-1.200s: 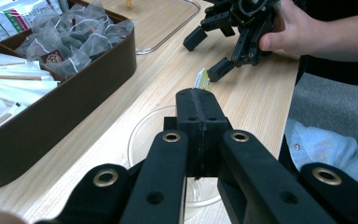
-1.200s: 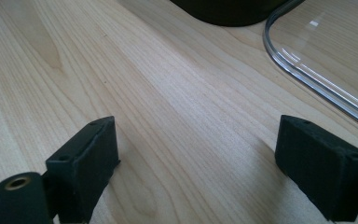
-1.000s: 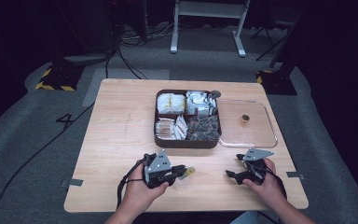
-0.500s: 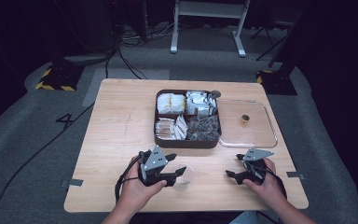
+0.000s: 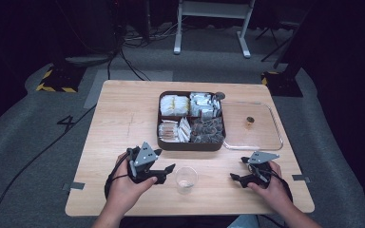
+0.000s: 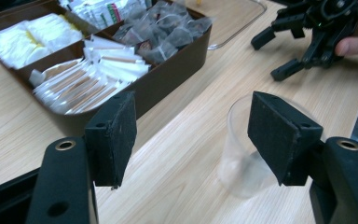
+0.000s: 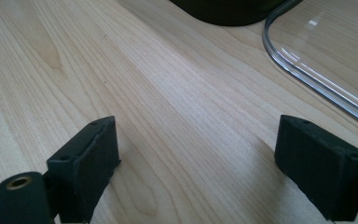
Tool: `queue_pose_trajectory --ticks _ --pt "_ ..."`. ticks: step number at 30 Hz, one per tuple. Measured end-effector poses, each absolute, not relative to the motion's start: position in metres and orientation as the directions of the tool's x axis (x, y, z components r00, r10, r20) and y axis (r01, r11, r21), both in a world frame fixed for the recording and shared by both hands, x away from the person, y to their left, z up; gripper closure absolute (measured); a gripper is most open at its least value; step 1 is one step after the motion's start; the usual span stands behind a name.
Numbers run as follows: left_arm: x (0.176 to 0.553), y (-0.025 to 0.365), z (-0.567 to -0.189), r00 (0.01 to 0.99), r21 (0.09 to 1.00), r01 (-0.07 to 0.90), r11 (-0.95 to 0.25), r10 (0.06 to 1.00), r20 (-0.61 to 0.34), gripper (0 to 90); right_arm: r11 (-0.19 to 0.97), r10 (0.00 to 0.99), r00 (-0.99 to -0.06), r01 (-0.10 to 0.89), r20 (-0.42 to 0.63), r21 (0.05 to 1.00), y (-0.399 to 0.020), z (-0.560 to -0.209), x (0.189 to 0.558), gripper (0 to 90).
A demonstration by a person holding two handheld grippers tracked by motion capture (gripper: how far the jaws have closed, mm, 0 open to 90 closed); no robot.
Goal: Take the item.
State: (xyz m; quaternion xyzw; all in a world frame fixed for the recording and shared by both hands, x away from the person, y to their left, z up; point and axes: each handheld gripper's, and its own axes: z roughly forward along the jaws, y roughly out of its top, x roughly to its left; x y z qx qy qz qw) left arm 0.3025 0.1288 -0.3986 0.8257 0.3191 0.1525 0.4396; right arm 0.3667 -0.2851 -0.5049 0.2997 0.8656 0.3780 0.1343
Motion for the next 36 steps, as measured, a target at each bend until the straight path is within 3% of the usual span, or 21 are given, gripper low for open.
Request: queue_pose_trajectory --ticks 19,36 --pt "0.312 0.183 -0.429 0.686 0.764 0.476 -0.434 0.727 -0.014 29.9 0.534 0.619 -0.785 0.417 -0.004 0.735 -0.285 -0.505 0.367 13.6" --pt "0.330 0.223 -0.471 0.590 0.671 0.611 -0.419 0.807 -0.034 26.0 0.534 0.619 -0.785 0.417 -0.005 0.735 -0.285 -0.505 0.367 13.6"
